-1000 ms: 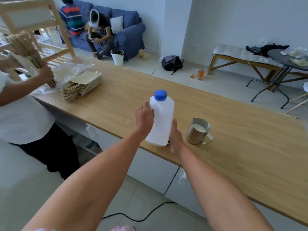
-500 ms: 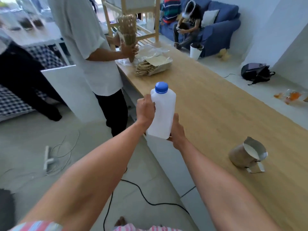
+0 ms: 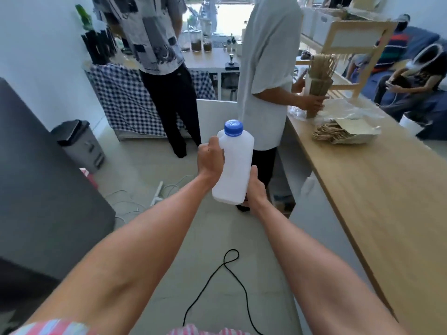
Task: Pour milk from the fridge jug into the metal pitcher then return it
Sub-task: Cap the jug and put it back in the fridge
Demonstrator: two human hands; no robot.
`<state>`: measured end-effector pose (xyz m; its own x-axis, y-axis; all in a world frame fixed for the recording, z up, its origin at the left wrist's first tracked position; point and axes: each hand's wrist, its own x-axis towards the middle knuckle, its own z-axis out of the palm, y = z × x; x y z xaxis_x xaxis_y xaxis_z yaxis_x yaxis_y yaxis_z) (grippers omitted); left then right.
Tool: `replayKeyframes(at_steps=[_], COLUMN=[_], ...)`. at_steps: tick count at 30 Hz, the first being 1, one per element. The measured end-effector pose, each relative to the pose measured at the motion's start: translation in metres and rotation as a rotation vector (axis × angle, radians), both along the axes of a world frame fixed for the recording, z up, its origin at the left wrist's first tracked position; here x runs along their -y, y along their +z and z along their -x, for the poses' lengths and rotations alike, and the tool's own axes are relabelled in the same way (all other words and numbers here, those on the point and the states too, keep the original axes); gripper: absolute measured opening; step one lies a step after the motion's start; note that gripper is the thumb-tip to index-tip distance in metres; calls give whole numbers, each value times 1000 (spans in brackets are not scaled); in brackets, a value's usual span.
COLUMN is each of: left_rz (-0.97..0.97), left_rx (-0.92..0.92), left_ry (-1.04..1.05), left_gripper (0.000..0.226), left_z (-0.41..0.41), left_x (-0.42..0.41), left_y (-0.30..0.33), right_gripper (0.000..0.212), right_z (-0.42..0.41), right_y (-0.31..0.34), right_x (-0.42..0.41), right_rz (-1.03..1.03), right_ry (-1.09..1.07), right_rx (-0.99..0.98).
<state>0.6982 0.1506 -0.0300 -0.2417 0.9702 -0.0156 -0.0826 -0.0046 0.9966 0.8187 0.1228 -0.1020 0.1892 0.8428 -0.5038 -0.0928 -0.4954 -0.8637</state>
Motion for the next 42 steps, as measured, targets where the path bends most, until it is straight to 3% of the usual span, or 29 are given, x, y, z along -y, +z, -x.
replayKeyframes(at_steps=[20,27,32,42], left_rz=[-22,25,45,63], left_rx=[-55,-58,-47,-16], left_ry=[634,839,1029,1340], left_gripper=[59,60,41,58], left_z=[373,448,489,541], left_x=[41,64,70,76], left_y=[5,1,5,24], right_gripper=[84,78,69,69], right_z=[377,466,523,617], right_y=[4,1,9,20], right_x=[-36,-36,-47,-66], right_rz=[6,-8,-14,-34], right_ry=[625,870,1019,1342], right_rx=[-4,-7,5,17])
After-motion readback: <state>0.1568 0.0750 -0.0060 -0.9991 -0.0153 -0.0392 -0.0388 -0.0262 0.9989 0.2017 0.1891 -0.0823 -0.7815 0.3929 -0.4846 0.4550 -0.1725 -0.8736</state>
